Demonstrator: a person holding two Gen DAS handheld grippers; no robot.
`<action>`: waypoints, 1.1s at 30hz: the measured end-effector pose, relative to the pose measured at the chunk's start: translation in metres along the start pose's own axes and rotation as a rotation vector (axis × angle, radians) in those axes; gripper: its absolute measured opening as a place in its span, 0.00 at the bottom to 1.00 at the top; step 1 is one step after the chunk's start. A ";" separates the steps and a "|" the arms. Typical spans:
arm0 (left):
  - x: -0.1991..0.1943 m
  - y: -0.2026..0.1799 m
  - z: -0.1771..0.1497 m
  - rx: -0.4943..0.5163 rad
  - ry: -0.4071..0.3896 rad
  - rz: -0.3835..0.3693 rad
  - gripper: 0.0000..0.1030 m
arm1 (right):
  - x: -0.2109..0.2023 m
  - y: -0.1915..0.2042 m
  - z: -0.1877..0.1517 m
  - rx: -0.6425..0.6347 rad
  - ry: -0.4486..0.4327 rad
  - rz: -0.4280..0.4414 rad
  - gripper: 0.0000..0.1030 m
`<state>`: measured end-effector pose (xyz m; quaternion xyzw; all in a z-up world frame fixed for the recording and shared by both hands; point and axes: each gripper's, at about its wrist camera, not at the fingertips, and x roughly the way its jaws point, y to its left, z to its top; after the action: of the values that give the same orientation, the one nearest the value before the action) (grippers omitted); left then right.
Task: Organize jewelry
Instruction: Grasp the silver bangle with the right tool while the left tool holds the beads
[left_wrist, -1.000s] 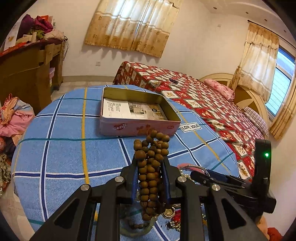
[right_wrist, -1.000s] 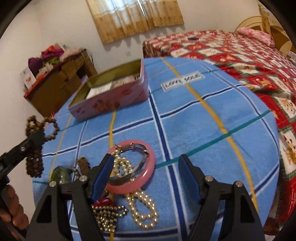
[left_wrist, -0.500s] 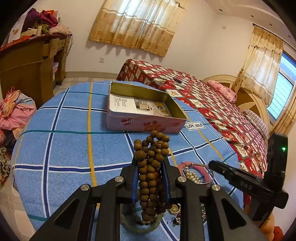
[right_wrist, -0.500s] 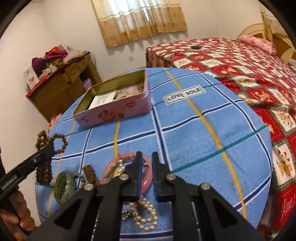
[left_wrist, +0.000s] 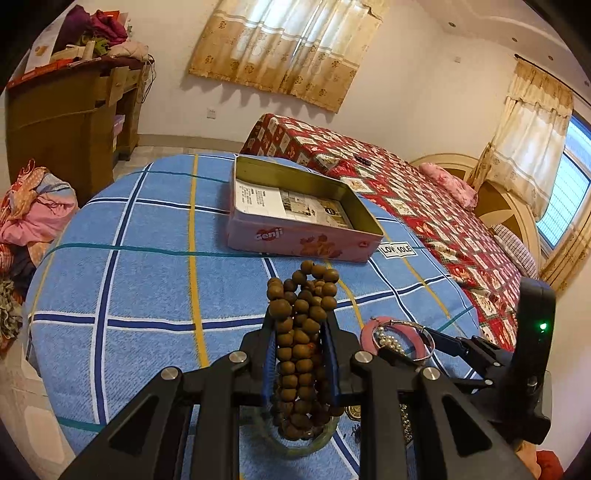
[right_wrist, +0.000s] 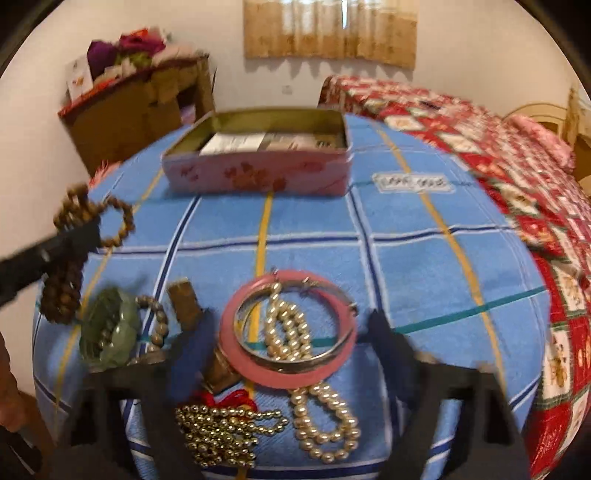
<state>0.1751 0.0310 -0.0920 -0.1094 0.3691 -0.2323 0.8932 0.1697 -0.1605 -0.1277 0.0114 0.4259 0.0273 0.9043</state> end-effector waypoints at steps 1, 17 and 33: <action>0.000 0.001 0.000 -0.002 0.001 0.000 0.22 | -0.002 -0.002 0.000 0.002 -0.005 0.001 0.66; -0.004 0.003 0.000 -0.022 0.001 -0.006 0.22 | -0.017 -0.025 0.012 0.134 -0.079 0.132 0.26; 0.000 0.000 -0.001 -0.016 0.013 -0.003 0.22 | -0.015 -0.028 0.033 0.178 -0.091 0.331 0.12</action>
<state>0.1745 0.0307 -0.0922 -0.1159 0.3766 -0.2315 0.8895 0.1868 -0.1891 -0.0965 0.1625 0.3777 0.1374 0.9011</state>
